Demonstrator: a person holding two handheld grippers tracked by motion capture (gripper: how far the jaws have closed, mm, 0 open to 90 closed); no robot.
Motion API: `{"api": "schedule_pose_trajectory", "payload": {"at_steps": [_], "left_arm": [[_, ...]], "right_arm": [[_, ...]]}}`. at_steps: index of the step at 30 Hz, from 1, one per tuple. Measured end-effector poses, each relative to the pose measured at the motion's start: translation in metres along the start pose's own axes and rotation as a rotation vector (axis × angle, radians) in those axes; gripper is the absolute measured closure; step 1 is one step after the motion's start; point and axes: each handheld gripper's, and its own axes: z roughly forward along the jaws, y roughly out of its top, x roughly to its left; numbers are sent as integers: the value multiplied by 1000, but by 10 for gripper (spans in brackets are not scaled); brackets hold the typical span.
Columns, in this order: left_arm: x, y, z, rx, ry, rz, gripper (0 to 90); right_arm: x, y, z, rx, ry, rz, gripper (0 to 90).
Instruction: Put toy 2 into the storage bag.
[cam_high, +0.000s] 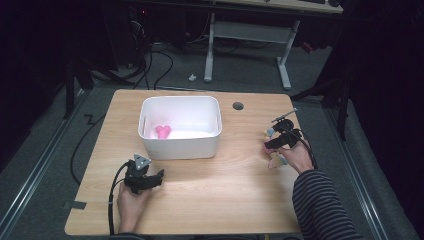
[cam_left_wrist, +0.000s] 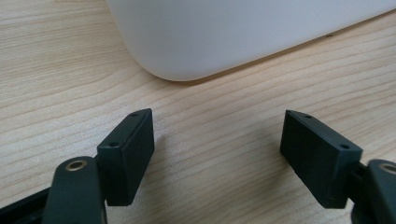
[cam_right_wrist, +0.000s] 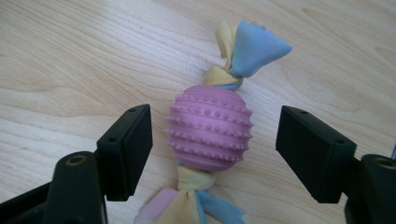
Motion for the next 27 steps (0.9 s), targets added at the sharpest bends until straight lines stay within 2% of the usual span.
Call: {"api": "schedule_pose_trajectory", "payload": {"at_steps": [13,16,18,27], "left_arm": [[0,0,0,0,-1,1,261],[0,0,0,0,-2,1,261],[0,0,0,1,-5,6,261],[0,0,0,0,-6,5,260]], "right_arm": [[-4,6,25,72,11,28,256],[-6,5,27,74,43,47,281],[-5,6,28,78,61,37,322],[2,5,26,59,23,5,347]]}}
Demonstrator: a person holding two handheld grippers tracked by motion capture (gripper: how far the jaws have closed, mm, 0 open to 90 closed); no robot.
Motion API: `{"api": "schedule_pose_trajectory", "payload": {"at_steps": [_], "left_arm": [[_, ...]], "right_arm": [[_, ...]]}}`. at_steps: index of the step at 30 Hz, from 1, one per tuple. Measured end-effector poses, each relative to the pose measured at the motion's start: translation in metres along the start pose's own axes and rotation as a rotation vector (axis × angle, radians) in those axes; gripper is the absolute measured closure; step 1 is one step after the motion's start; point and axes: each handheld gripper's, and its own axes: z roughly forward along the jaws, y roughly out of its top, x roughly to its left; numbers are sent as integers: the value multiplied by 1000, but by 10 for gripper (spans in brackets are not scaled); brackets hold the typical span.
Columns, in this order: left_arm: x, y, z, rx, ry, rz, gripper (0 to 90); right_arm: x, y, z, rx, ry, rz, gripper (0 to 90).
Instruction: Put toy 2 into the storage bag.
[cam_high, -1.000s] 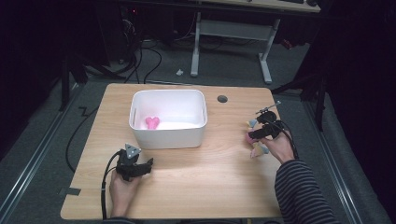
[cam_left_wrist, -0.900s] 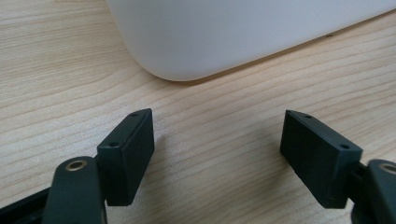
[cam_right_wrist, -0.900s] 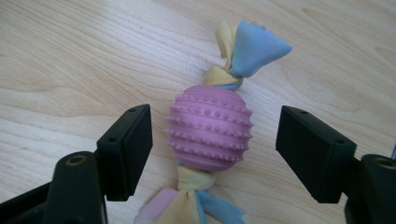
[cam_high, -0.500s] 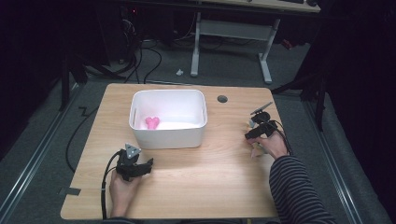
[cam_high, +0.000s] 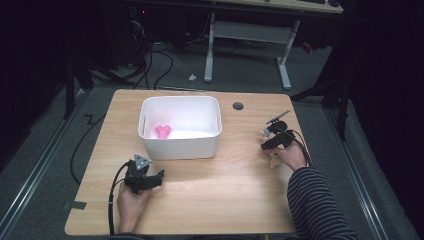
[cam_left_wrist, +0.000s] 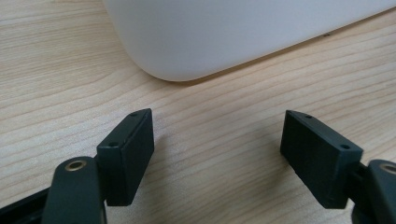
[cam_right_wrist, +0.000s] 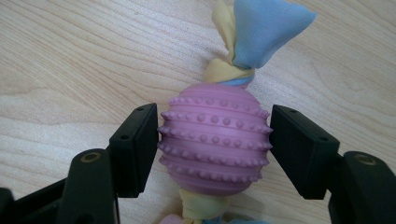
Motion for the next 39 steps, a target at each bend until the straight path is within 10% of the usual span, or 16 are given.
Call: {"api": "schedule_pose_trajectory", "payload": {"at_steps": [39], "left_arm": [[0,0,0,1,-4,3,258]], "right_arm": [[-3,10,-88,-305,111,-84,353]]}}
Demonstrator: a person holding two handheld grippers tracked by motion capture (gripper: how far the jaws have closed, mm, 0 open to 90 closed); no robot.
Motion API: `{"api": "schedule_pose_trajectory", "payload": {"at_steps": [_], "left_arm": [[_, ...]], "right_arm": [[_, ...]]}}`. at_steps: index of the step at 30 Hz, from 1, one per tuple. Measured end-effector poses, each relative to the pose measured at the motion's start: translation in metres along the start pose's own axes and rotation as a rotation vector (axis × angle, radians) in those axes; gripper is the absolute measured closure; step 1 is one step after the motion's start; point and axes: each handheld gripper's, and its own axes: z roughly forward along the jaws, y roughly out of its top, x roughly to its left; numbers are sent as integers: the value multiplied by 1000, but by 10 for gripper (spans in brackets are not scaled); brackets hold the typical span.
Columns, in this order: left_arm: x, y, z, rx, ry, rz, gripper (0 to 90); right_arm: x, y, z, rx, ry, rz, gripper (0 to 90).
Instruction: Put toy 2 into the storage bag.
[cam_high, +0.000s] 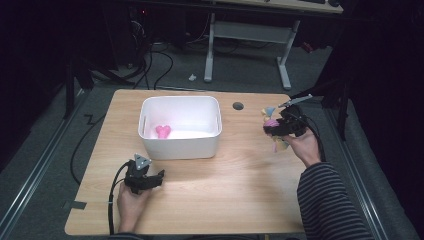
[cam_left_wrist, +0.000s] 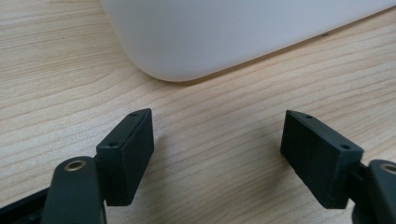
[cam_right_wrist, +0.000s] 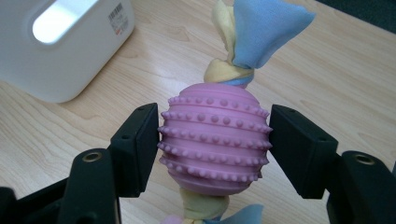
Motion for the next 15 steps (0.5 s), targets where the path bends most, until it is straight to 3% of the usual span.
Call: {"api": "schedule_pose_trajectory", "payload": {"at_steps": [15], "left_arm": [[0,0,0,1,0,1,257]], "right_arm": [[20,38,-20,-62,16,-88,353]]}}
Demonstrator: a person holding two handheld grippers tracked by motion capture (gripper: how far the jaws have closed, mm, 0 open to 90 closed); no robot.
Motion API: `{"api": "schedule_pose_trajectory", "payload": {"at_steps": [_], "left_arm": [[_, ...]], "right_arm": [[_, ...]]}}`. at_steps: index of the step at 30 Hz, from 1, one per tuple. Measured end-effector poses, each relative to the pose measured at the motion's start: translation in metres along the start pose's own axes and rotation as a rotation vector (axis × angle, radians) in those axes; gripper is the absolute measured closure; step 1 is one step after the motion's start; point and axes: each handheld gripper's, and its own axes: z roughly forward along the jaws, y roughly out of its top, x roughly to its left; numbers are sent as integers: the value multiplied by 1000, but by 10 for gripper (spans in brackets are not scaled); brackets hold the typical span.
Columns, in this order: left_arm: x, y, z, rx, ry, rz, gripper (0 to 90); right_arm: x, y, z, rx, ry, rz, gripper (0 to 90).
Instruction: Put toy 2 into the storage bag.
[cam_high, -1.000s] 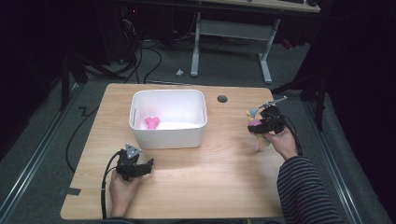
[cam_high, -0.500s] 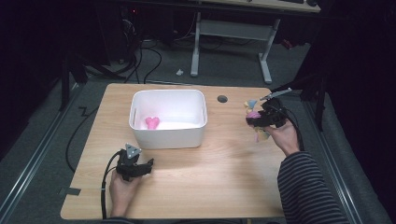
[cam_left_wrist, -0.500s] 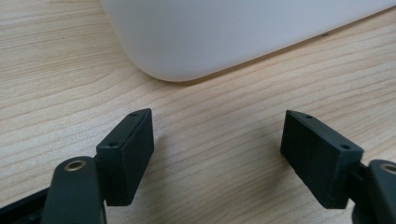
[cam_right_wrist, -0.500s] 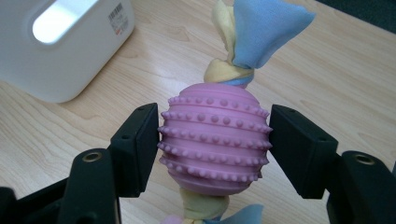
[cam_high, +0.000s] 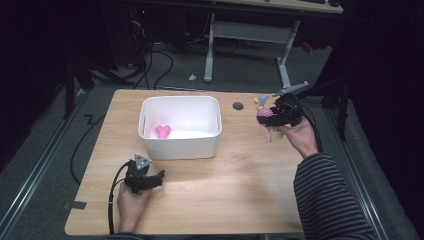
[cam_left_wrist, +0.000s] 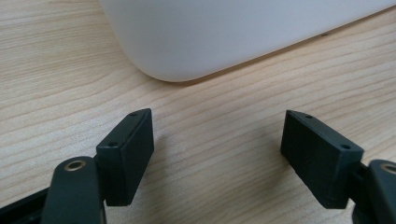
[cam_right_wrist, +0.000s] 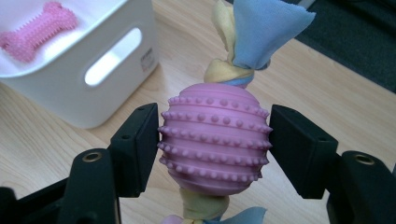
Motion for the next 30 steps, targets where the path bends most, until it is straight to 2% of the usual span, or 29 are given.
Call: {"api": "schedule_pose_trajectory", "payload": {"at_steps": [9,18,30], "left_arm": [[0,0,0,0,1,-1,257],[0,0,0,0,1,-2,257],[0,0,0,-2,-2,-4,262]], "right_arm": [[13,21,-10,-45,30,-45,352],[26,39,-9,-44,68,-99,352],[45,62,-9,-91,129,-122,351]]}}
